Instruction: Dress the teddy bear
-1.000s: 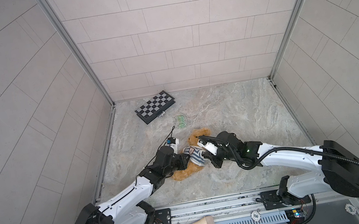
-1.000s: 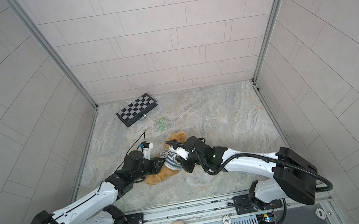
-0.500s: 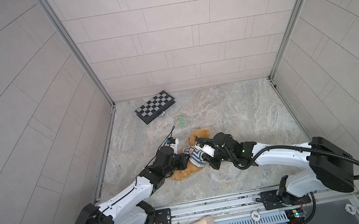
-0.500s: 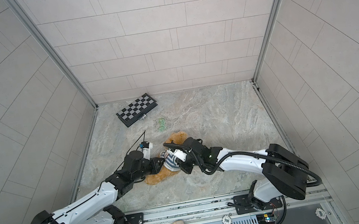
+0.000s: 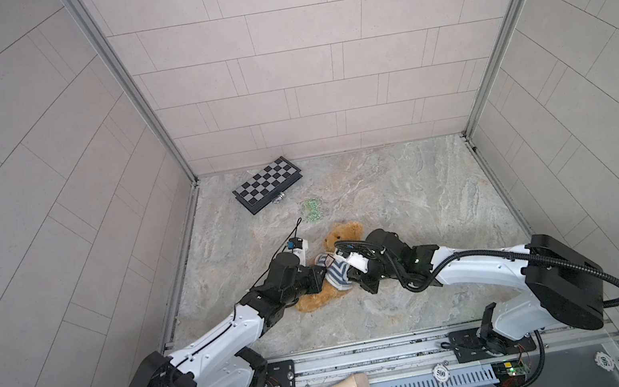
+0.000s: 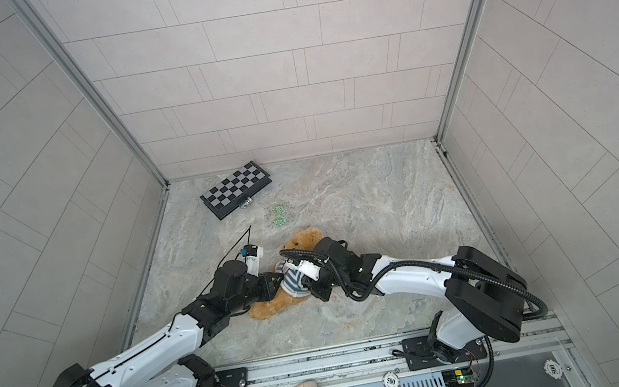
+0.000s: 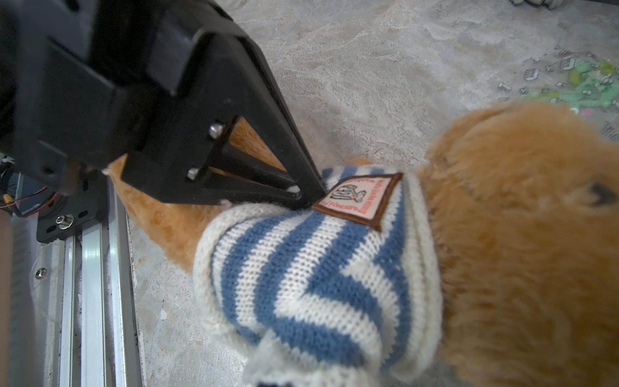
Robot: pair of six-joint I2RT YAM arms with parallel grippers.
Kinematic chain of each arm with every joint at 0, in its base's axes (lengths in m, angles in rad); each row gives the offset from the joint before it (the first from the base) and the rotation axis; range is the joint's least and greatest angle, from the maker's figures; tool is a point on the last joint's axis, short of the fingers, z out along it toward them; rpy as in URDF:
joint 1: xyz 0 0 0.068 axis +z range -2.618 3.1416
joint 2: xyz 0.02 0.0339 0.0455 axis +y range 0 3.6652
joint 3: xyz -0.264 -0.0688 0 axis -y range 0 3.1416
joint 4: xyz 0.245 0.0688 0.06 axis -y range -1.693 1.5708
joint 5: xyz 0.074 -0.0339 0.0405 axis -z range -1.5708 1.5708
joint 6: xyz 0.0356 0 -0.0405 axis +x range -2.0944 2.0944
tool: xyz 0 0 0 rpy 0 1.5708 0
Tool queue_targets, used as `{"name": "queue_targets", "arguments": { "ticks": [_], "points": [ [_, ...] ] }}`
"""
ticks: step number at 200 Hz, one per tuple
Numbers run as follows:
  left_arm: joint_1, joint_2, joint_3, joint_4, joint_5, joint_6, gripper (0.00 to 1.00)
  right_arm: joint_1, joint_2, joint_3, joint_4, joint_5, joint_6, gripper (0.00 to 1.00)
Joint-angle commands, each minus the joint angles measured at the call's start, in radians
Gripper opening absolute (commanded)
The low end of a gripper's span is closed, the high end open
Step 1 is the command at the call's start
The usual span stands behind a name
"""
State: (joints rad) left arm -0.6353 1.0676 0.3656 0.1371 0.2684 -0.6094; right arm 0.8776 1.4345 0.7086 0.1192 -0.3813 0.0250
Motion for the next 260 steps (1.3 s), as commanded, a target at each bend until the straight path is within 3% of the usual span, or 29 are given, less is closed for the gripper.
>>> {"name": "queue_targets", "arguments": {
  "ticks": [1,91,124,260],
  "points": [
    [-0.004,0.018,-0.009,-0.01,0.009,0.019,0.23,0.003,0.012,0.014,0.044,-0.039,-0.046,0.16],
    [-0.004,0.017,-0.01,-0.007,0.021,0.022,0.22,0.003,0.011,0.003,0.067,-0.029,-0.096,0.17],
    [-0.004,0.026,-0.009,-0.007,0.029,0.03,0.22,0.004,0.004,-0.006,0.088,-0.028,-0.103,0.26],
    [-0.004,0.045,-0.014,0.005,0.058,0.055,0.2,0.004,-0.039,-0.034,0.205,0.104,-0.089,0.32]
  ]
}}
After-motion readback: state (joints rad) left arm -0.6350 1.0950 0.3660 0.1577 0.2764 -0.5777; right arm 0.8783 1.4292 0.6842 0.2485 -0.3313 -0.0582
